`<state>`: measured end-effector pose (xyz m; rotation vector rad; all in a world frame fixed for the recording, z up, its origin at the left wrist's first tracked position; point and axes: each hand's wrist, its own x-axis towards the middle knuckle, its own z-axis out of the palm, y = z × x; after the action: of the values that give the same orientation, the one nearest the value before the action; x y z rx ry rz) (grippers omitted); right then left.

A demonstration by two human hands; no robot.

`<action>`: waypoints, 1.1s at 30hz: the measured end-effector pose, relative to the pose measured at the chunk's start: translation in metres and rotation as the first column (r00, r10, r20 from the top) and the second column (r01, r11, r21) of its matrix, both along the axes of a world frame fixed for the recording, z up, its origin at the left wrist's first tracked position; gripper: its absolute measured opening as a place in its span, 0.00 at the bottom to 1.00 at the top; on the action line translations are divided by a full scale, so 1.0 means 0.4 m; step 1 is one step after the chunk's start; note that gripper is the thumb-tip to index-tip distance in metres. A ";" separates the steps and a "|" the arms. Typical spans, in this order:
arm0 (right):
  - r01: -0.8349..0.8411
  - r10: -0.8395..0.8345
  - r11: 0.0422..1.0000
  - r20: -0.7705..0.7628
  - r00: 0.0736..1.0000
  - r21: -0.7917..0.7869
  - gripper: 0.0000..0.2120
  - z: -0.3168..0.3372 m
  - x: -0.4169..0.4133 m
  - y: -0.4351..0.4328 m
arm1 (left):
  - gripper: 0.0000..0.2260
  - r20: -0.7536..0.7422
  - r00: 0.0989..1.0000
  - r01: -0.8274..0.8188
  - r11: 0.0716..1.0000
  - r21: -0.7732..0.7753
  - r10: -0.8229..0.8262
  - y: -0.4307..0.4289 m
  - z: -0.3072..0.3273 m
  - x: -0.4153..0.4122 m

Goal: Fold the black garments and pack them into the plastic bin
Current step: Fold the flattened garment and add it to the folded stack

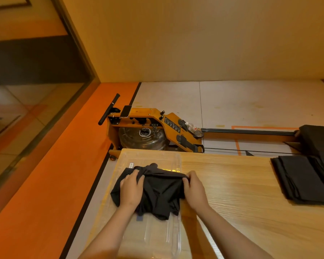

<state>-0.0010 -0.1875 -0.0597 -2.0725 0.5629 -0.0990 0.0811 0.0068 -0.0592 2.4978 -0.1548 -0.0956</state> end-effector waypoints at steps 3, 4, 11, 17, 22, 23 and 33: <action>0.091 -0.106 0.987 0.107 0.989 0.134 0.06 0.080 0.026 -0.040 | 0.12 -0.016 0.998 0.059 0.970 -0.238 -0.064 -0.036 0.093 0.027; 0.106 -0.131 0.980 0.145 0.981 0.170 0.06 0.109 0.034 -0.052 | 0.13 -0.021 0.996 0.074 0.960 -0.269 -0.083 -0.054 0.126 0.036; 0.227 -0.351 0.915 0.378 0.857 0.334 0.06 0.338 0.065 -0.174 | 0.10 0.087 0.957 0.292 0.910 -0.295 -0.278 -0.168 0.353 0.104; 0.185 -0.322 0.937 0.522 0.790 0.298 0.04 0.505 0.033 -0.330 | 0.13 0.092 0.910 0.403 0.809 -0.427 -0.405 -0.259 0.521 0.092; 0.259 -0.362 0.929 0.515 0.777 0.262 0.04 0.512 -0.032 -0.423 | 0.16 0.106 0.931 0.359 0.832 -0.422 -0.349 -0.313 0.496 0.066; 0.279 -0.371 0.927 0.515 0.773 0.250 0.03 0.510 -0.047 -0.445 | 0.16 0.121 0.935 0.352 0.841 -0.411 -0.332 -0.320 0.492 0.061; 0.286 -0.359 0.933 0.504 0.785 0.218 0.05 0.546 -0.100 -0.547 | 0.13 0.188 0.934 0.355 0.842 -0.407 -0.303 -0.425 0.531 0.013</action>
<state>-0.0412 -0.4064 0.1587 -1.6906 0.5462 -0.8046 0.0861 -0.1632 0.1531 2.0050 -0.5927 -0.0493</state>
